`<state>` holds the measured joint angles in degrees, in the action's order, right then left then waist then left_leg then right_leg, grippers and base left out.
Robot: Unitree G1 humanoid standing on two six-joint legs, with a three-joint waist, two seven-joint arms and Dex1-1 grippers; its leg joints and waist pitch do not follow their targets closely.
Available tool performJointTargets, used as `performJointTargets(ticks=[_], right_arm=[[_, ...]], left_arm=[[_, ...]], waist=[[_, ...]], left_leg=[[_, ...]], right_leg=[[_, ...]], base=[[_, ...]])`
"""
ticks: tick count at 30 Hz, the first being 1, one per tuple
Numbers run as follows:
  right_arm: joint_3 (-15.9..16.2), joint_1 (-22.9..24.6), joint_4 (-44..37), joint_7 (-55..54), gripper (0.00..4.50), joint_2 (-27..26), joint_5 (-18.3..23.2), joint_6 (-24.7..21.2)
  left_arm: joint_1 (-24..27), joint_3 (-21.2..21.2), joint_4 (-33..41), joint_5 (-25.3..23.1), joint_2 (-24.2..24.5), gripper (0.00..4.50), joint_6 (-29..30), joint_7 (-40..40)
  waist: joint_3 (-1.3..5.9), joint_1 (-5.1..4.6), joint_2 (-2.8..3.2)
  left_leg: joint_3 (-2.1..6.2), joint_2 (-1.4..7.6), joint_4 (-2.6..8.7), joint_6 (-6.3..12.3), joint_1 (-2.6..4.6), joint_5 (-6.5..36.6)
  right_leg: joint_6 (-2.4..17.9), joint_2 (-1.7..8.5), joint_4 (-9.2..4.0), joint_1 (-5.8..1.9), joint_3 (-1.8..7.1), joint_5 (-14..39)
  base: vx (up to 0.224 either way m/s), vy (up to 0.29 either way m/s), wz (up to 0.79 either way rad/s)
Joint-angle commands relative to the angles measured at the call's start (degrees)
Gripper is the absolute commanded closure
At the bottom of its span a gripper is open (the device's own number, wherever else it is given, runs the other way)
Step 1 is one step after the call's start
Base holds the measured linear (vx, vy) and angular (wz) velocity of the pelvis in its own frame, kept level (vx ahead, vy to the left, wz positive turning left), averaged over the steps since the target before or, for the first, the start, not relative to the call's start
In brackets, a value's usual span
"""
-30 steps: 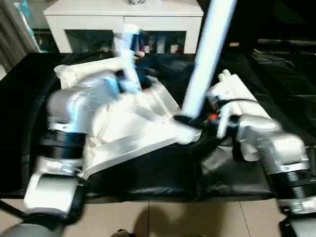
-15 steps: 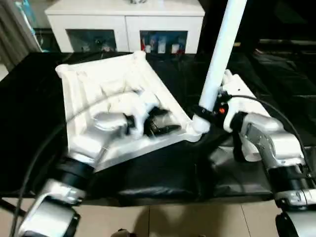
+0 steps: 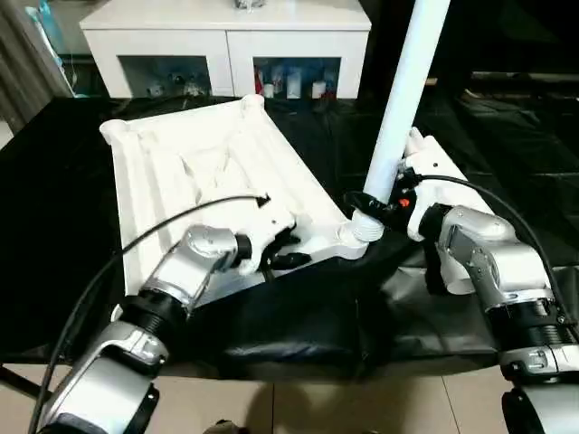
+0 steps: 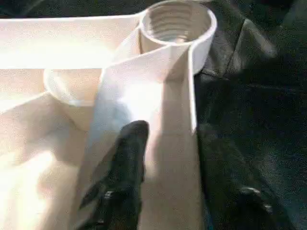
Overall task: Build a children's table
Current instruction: Insert table leg to table base
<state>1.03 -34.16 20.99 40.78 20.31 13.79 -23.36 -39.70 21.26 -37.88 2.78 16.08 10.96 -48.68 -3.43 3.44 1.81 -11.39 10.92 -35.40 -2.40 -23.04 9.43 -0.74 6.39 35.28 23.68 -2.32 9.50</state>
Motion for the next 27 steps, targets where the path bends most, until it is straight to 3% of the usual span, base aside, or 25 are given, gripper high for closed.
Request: performJointTargets(ticks=[1, 9, 19, 27], right_arm=[[0.3, -0.9, -0.3, 0.5, 2.64, 0.0, -0.2, 0.5], [0.3, -0.8, -0.4, 0.6, 2.64, -0.1, -0.1, 0.7], [0.5, -0.6, -0.5, 0.7, 2.64, -0.4, -0.3, 0.7], [0.1, -1.0, -0.2, 0.7, 2.64, -0.6, -0.1, 0.7]], left_arm=[[-1.7, 0.5, -0.2, -0.8, 0.4, 2.97, 0.4, -0.3], [-2.9, -0.8, -1.1, -0.4, -1.5, 3.5, 2.7, -1.4], [-3.0, 1.1, -1.5, -3.0, -2.2, 4.25, 5.5, -1.5], [-2.9, 0.9, -1.5, -3.9, -2.8, 4.5, 5.5, -1.1]], waist=[[5.02, 0.07, 0.25], [4.92, 0.08, 0.36], [4.93, 0.06, 0.56], [4.8, 0.08, 0.81]], left_leg=[[0.88, 1.23, 4.38, 0.58, 1.75, 13.9], [0.92, 1.26, 4.45, 0.47, 1.75, 15.0], [0.96, 1.26, 4.5, 1.0, 1.68, 15.0], [1.02, 1.32, 4.71, 0.38, 1.74, 16.6]], right_leg=[[15.0, 1.09, -3.39, -3.03, 0.95, 5.3], [15.1, 1.21, -3.62, -3.0, 0.94, 7.3], [14.9, 1.2, -3.78, -2.97, 0.91, 7.6], [14.5, 1.21, -4.0, -2.83, 0.91, 9.5]], base=[[0.0, 0.0, 0.0], [0.0, 0.0, 0.0], [0.0, 0.0, 0.0], [0.0, 0.0, 0.0]])
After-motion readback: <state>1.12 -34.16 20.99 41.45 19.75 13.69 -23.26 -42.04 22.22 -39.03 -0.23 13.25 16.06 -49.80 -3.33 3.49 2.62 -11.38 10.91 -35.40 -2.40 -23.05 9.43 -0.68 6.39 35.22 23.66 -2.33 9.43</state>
